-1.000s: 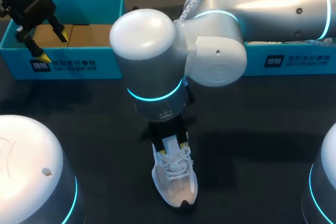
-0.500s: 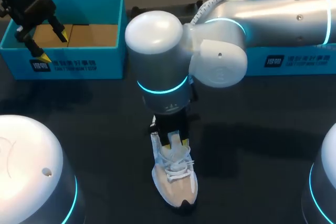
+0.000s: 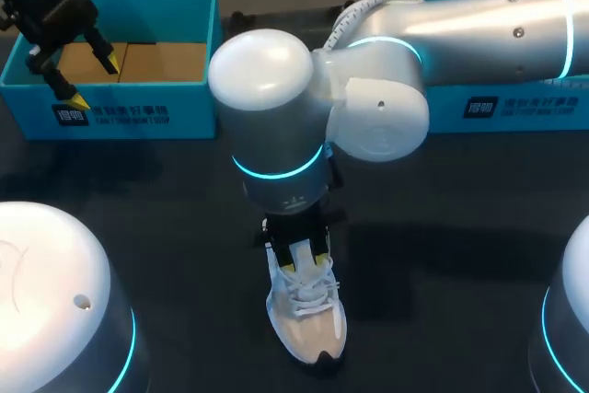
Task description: Take the shoe out of the shoebox, open the shoe tongue, remove and reinsert the insole, then place the shoe into the shoebox
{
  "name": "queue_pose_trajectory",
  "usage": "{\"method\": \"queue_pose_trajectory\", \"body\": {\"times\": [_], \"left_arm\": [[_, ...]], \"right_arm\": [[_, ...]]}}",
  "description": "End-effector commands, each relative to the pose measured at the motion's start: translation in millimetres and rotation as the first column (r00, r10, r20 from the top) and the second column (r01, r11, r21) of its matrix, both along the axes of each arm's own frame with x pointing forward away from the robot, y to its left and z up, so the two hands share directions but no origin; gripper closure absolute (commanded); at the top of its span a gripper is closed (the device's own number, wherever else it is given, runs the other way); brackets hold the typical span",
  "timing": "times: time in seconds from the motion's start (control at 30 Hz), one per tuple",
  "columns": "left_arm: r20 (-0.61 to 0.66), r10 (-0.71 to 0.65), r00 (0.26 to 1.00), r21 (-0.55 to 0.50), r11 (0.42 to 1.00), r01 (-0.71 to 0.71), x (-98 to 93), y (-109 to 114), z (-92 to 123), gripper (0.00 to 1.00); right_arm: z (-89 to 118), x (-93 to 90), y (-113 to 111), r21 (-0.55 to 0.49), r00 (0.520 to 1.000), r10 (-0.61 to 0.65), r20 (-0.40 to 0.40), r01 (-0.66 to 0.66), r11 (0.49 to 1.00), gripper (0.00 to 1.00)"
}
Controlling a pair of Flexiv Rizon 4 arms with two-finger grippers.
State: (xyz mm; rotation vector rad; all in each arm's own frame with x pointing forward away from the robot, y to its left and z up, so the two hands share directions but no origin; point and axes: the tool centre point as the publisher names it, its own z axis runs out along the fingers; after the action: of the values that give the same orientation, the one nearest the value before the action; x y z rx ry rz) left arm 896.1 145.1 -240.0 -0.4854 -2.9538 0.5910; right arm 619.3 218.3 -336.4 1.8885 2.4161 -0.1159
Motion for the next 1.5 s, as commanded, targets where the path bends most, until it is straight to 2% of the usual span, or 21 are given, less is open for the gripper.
{"method": "queue_pose_trajectory", "body": {"times": [0.03,0.17,0.33,0.43,0.6,0.77,0.87,0.97,1.07,1.17,1.2,1.27,1.4,1.47,1.5], "left_arm": [[0.003,0.000,1.000,0.002,1.000,0.000,-1.2,0.1,0.1,0.00],[0.003,0.000,1.000,0.002,1.000,0.000,-1.2,0.1,0.1,0.00],[0.003,0.000,1.000,0.002,1.000,0.000,-1.2,0.1,0.1,0.00],[0.003,0.000,1.000,0.002,1.000,0.000,-1.2,0.1,0.1,0.00],[0.003,0.000,1.000,0.002,1.000,0.000,-1.2,0.1,0.1,0.00],[0.003,0.000,1.000,0.002,1.000,0.000,-1.2,0.1,0.1,0.00],[0.003,0.000,1.000,0.002,1.000,0.000,-1.2,0.1,0.1,0.00],[0.003,0.000,1.000,0.002,1.000,0.000,-1.2,0.1,0.1,0.00],[0.003,0.000,1.000,0.002,1.000,0.000,-1.2,0.1,0.1,0.00],[0.003,0.000,1.000,0.002,1.000,0.000,-1.2,0.1,0.1,0.00],[0.003,0.000,1.000,0.002,1.000,0.000,-1.2,0.1,0.1,0.00],[0.003,0.000,1.000,0.002,1.000,0.000,-1.2,0.1,0.1,0.00],[0.003,0.000,1.000,0.002,1.000,0.000,-1.2,0.1,0.1,0.00],[0.003,0.000,1.000,0.002,1.000,0.000,-1.2,0.1,0.1,0.00],[0.003,0.000,1.000,0.002,1.000,0.000,-1.2,0.1,0.1,0.00]], "right_arm": [[-18.2,9.0,2.6,0.005,1.000,-0.005,-0.018,0.005,1.000,0.62],[-26.3,17.6,2.6,0.034,1.000,-0.019,0.000,0.019,0.999,0.63],[1.0,22.6,1.8,-0.004,0.998,0.001,0.057,-0.001,1.000,0.64],[7.5,24.9,1.8,-0.020,0.998,0.019,0.063,-0.018,1.000,0.62],[1.5,35.2,2.4,-0.025,0.996,0.060,0.062,-0.059,0.998,0.61],[-11.8,48.2,2.5,0.024,0.992,0.117,0.052,-0.119,0.993,0.60],[-12.1,50.1,1.5,0.033,0.991,0.126,0.048,-0.127,0.991,0.60],[1.4,49.6,1.4,0.015,0.986,0.155,0.055,-0.156,0.988,0.58],[23.9,48.8,1.1,-0.008,0.971,0.223,0.080,-0.223,0.975,0.58],[46.6,49.4,2.1,-0.033,0.933,0.346,0.101,-0.344,0.938,0.51],[53.7,50.0,3.5,-0.044,0.908,0.404,0.109,-0.402,0.915,0.38],[65.2,51.2,7.1,-0.052,0.842,0.524,0.128,-0.522,0.851,0.00],[78.0,57.2,13.3,-0.075,0.712,0.691,0.120,-0.688,0.722,0.00],[81.2,60.5,15.2,-0.052,0.636,0.759,0.140,-0.760,0.647,0.00],[84.7,62.8,16.8,-0.053,0.583,0.794,0.171,-0.799,0.599,0.00]]}}
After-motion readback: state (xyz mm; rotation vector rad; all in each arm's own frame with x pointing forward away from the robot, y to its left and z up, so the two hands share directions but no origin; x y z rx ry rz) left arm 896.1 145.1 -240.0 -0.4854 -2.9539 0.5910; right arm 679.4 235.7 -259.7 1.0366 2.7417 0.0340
